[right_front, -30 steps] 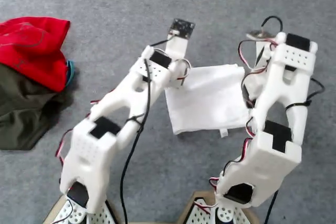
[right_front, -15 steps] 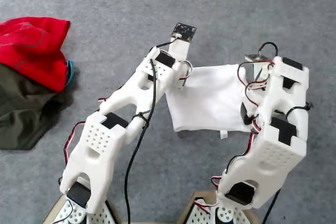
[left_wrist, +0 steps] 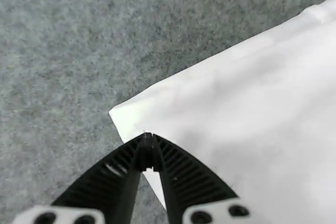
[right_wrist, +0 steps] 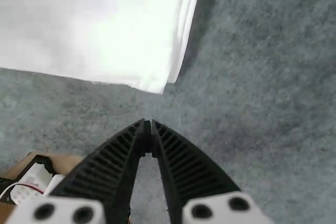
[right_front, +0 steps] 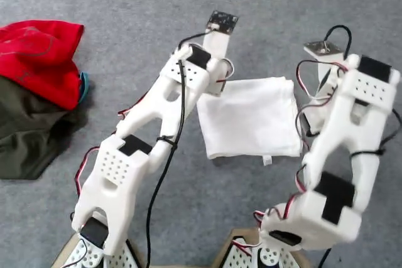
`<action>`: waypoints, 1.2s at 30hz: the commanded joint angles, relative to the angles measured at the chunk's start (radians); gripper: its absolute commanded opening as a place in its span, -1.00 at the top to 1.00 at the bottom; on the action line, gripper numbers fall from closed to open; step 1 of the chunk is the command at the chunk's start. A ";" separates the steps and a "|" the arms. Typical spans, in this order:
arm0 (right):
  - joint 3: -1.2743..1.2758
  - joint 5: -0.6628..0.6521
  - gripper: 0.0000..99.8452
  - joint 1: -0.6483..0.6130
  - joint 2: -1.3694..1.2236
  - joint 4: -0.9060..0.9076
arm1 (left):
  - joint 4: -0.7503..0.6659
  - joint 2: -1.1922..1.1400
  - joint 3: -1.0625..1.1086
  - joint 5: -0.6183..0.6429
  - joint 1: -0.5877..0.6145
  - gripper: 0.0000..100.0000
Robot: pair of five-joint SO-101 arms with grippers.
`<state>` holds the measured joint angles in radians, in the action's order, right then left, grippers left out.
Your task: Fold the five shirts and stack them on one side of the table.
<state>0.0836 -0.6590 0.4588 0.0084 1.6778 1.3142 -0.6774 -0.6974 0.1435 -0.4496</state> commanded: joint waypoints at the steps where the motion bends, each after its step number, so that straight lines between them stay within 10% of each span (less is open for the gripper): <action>1: 0.082 -0.008 0.97 0.020 0.116 0.012 | 0.080 0.094 -0.101 -0.005 0.025 0.94; 6: 0.214 0.025 0.97 -0.003 0.134 0.000 | 0.180 0.126 -0.127 -0.008 0.104 0.94; 12: 0.225 0.439 0.93 -0.112 0.051 -0.117 | 0.316 0.133 -0.134 -0.118 0.105 0.94; 18: 0.222 0.735 0.42 -0.183 -0.079 -0.196 | 0.325 0.120 -0.117 -0.118 0.122 0.94; 36: 0.128 0.852 0.50 -0.195 -0.423 -0.388 | 0.094 0.106 0.262 -0.117 0.128 0.94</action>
<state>0.2493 0.1818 0.2731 -0.3583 1.3080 1.4200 -0.6130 -0.4350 0.0315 -0.3284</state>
